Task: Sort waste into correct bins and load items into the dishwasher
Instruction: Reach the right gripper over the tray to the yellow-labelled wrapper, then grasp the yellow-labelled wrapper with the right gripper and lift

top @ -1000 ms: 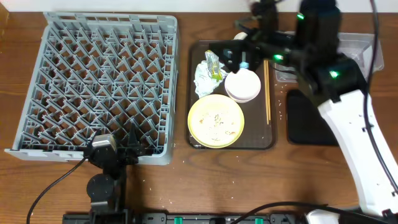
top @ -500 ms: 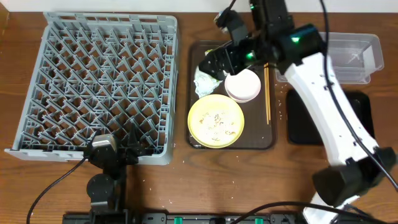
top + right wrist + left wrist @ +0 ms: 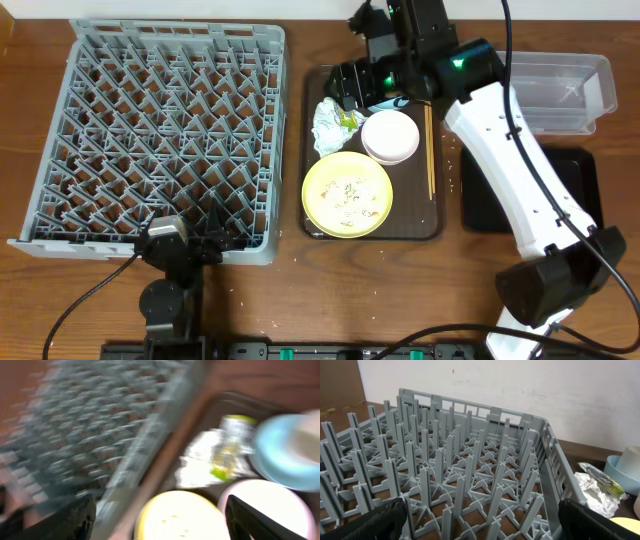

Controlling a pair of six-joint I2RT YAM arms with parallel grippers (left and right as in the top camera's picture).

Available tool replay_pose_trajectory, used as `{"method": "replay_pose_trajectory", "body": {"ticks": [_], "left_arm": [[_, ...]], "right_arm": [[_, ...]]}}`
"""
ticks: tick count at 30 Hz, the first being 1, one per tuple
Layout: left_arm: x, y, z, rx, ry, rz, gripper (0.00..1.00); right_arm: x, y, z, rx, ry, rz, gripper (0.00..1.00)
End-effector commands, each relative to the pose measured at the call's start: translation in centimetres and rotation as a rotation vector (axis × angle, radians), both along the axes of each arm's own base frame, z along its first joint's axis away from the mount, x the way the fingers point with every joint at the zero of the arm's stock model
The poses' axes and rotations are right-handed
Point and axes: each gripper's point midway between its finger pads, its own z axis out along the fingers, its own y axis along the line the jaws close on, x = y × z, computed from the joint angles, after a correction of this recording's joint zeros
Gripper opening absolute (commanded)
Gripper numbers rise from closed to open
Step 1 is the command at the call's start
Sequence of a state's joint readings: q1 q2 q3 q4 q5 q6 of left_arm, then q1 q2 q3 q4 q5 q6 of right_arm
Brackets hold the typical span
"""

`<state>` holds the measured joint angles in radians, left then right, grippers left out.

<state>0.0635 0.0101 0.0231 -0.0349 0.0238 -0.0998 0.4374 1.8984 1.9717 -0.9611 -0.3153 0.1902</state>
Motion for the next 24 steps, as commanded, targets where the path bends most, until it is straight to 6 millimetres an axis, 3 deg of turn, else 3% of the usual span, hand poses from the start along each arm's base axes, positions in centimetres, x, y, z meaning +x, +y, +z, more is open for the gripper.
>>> {"method": "replay_pose_trajectory", "body": {"ticks": [1,7,15,21,24], "left_arm": [[-0.1,0.1,-1.7,0.011,0.050,0.004,0.98],[-0.1,0.1,-1.7,0.011,0.050,0.004,0.98],[-0.1,0.1,-1.7,0.011,0.050,0.004,0.98],[-0.1,0.1,-1.7,0.011,0.050,0.004,0.98],[-0.1,0.1,-1.7,0.011,0.050,0.004,0.98]], "right_arm": [[2.2,-2.5,-3.7,-0.180,0.003,-0.185,0.83],[2.7,-0.4,-9.3,-0.179,0.116,-0.160,0.84],[3.4,1.8,-12.4,-0.182,0.124,-0.127,0.83],[4.8,0.8,-14.8,-0.293,0.082,-0.211,0.72],[5.1,0.7,-16.2,-0.317,0.088,-0.218,0.70]]}}
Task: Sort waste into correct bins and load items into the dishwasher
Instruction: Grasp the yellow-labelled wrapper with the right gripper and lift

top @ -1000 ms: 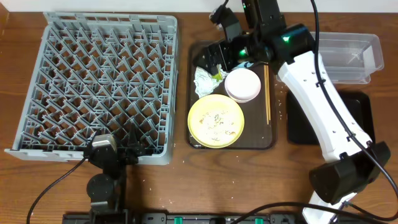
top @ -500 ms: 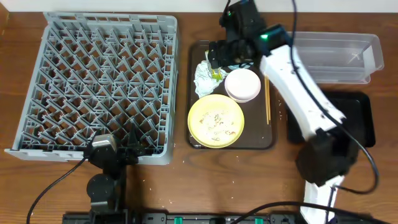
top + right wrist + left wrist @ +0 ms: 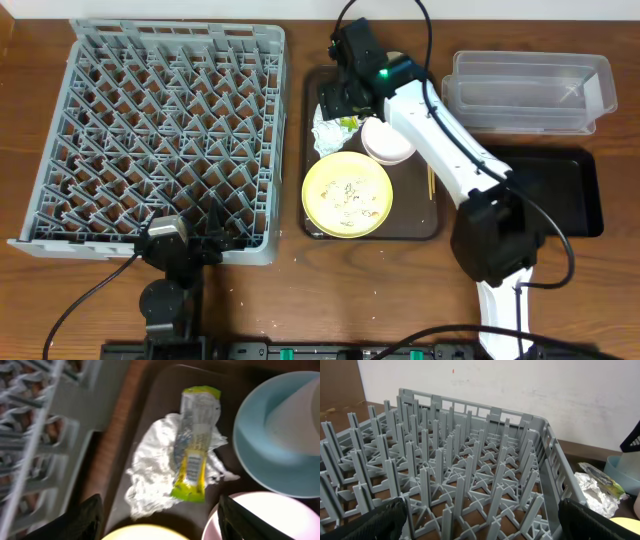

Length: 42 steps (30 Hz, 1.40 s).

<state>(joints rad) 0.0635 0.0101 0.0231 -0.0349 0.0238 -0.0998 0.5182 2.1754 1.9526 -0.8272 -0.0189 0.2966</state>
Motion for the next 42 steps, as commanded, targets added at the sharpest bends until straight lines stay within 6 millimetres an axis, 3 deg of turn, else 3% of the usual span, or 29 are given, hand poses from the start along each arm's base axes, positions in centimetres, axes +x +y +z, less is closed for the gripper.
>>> {"method": "replay_pose_trajectory", "body": {"ticks": [1,11,15,17,25,27,30,34,39,42], "left_arm": [[-0.1,0.1,-1.7,0.011,0.050,0.004,0.98],[-0.1,0.1,-1.7,0.011,0.050,0.004,0.98],[-0.1,0.1,-1.7,0.011,0.050,0.004,0.98],[-0.1,0.1,-1.7,0.011,0.050,0.004,0.98],[-0.1,0.1,-1.7,0.011,0.050,0.004,0.98],[-0.1,0.1,-1.7,0.011,0.050,0.004,0.98],[-0.1,0.1,-1.7,0.011,0.050,0.004,0.98],[-0.1,0.1,-1.7,0.011,0.050,0.004,0.98],[-0.1,0.1,-1.7,0.011,0.050,0.004,0.98],[-0.1,0.1,-1.7,0.011,0.050,0.004,0.98]], "right_arm": [[0.5,-0.7,-3.3,-0.077,0.024,-0.042,0.70],[0.2,-0.9,-9.2,-0.130,0.112,-0.040,0.66],[0.5,-0.8,-9.5,-0.125,0.104,-0.040,0.56],[0.7,-0.6,-9.4,-0.119,0.094,-0.040,0.49],[1.1,-1.3,-9.1,-0.133,0.086,-0.057,0.01],[1.1,-1.5,-8.6,-0.143,0.090,-0.061,0.01],[1.1,-1.6,-7.5,-0.147,0.099,-0.064,0.01],[1.4,-1.7,-4.3,-0.140,0.091,-0.072,0.01],[2.4,-1.6,1.7,-0.087,0.035,-0.113,0.01],[3.4,-2.6,5.7,-0.036,-0.014,-0.169,0.01]]}}
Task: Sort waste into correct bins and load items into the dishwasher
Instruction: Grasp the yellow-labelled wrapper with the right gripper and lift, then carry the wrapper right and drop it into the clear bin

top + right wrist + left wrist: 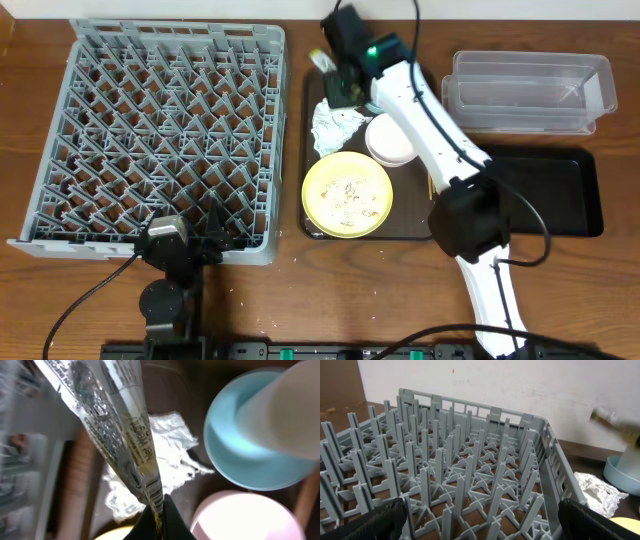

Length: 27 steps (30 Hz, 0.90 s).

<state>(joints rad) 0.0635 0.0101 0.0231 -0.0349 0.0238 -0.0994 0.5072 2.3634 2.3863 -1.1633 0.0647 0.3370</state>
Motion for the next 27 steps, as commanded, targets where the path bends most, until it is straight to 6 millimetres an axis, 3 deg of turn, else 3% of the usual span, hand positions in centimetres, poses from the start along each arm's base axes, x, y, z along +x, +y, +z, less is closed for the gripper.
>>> {"method": "replay_pose_trajectory", "body": {"ticks": [1,5,9,14,17,23,27], "left_arm": [[-0.1,0.1,-1.7,0.011,0.050,0.004,0.98],[-0.1,0.1,-1.7,0.011,0.050,0.004,0.98],[-0.1,0.1,-1.7,0.011,0.050,0.004,0.98],[-0.1,0.1,-1.7,0.011,0.050,0.004,0.98],[-0.1,0.1,-1.7,0.011,0.050,0.004,0.98],[-0.1,0.1,-1.7,0.011,0.050,0.004,0.98],[-0.1,0.1,-1.7,0.011,0.050,0.004,0.98]], "right_arm": [[1.9,-1.8,4.9,0.066,-0.087,-0.104,0.01],[2.9,-5.5,9.0,0.136,-0.128,-0.253,0.02],[3.5,-11.6,10.7,0.221,-0.106,-0.532,0.02],[2.4,-19.9,9.3,0.306,0.017,-0.985,0.02],[1.3,-23.5,8.1,0.320,0.077,-1.183,0.02],[0.4,-28.0,6.4,0.312,0.125,-1.364,0.02],[-0.6,-29.8,5.2,0.306,0.147,-1.541,0.02]]}}
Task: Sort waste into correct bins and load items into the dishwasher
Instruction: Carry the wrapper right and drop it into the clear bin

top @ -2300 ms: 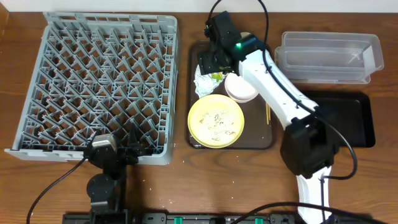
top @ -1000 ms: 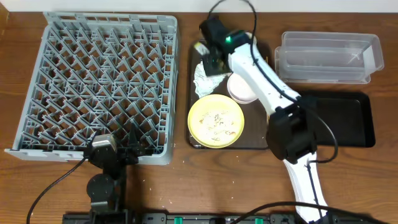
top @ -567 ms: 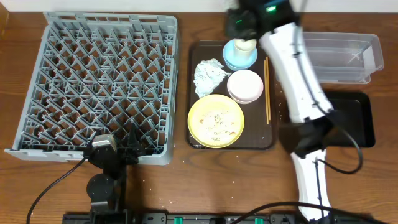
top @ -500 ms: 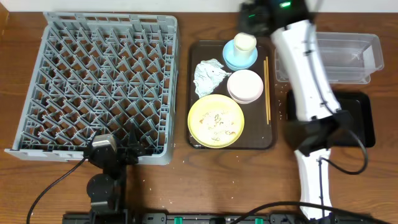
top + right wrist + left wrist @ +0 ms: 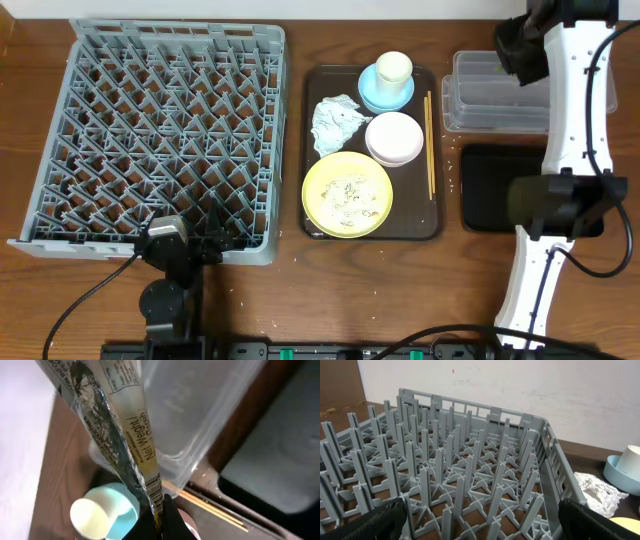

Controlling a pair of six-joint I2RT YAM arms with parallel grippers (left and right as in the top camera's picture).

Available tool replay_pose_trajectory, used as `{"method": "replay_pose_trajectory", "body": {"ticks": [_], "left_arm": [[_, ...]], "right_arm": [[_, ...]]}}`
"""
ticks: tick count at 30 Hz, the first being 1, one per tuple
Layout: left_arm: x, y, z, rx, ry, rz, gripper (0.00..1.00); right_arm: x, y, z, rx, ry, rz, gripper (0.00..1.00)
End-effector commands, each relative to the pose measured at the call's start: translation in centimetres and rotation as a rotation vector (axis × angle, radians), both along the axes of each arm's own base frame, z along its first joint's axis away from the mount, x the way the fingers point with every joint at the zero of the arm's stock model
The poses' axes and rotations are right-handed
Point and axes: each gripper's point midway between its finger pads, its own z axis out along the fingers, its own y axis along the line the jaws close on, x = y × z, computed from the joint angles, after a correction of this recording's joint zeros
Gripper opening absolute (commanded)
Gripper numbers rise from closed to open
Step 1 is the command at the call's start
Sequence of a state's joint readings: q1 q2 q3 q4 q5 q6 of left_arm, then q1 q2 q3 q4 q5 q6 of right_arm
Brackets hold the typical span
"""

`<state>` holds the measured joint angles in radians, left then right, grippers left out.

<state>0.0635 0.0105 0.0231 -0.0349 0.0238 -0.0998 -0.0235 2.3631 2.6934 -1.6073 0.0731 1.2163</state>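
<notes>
My right gripper (image 5: 159,505) is shut on a clear and yellow plastic wrapper (image 5: 125,435) that hangs from its jaws. In the overhead view the right gripper (image 5: 514,47) is at the clear bin's (image 5: 480,100) left end, at the back right. On the brown tray (image 5: 308,150) lie crumpled foil (image 5: 335,122), a yellow plate (image 5: 346,194) with crumbs, a pink bowl (image 5: 393,138), a cream cup (image 5: 394,68) in a blue bowl (image 5: 372,95), and chopsticks (image 5: 430,145). My left gripper (image 5: 480,522) is open at the near edge of the grey dish rack (image 5: 160,140).
A black bin (image 5: 490,185) lies in front of the clear bin, right of the tray. The right arm's white links run from the near right edge up over both bins. The rack fills the left half of the table, its pegs upright.
My right gripper, still shut on the wrapper, was over the tray's back left corner by the foil and is now over the clear bin at the right. The left arm is unchanged.
First my right gripper was open above the back of the tray, the wrapper lying on the foil. Then it was close over the wrapper, still open. Then it was shut on the wrapper, held clear of the foil. Now the wrapper hangs over the clear bin.
</notes>
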Motion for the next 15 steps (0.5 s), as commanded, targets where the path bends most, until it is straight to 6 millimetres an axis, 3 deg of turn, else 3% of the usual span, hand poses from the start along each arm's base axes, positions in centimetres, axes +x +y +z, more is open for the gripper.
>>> {"method": "replay_pose_trajectory", "body": {"ticks": [1,6,10,15], "left_arm": [[-0.1,0.1,-1.7,0.011,0.050,0.004,0.98],[-0.1,0.1,-1.7,0.011,0.050,0.004,0.98],[-0.1,0.1,-1.7,0.011,0.050,0.004,0.98],[-0.1,0.1,-1.7,0.011,0.050,0.004,0.98]], "right_arm": [[-0.9,-1.7,-1.1,0.016,0.033,-0.238,0.04],[-0.6,-2.8,-3.1,0.030,0.046,-0.372,0.16],[1.4,-3.2,-3.9,0.008,-0.008,-0.279,0.18],[4.4,-3.3,-3.5,-0.051,-0.104,-0.083,0.35]]}}
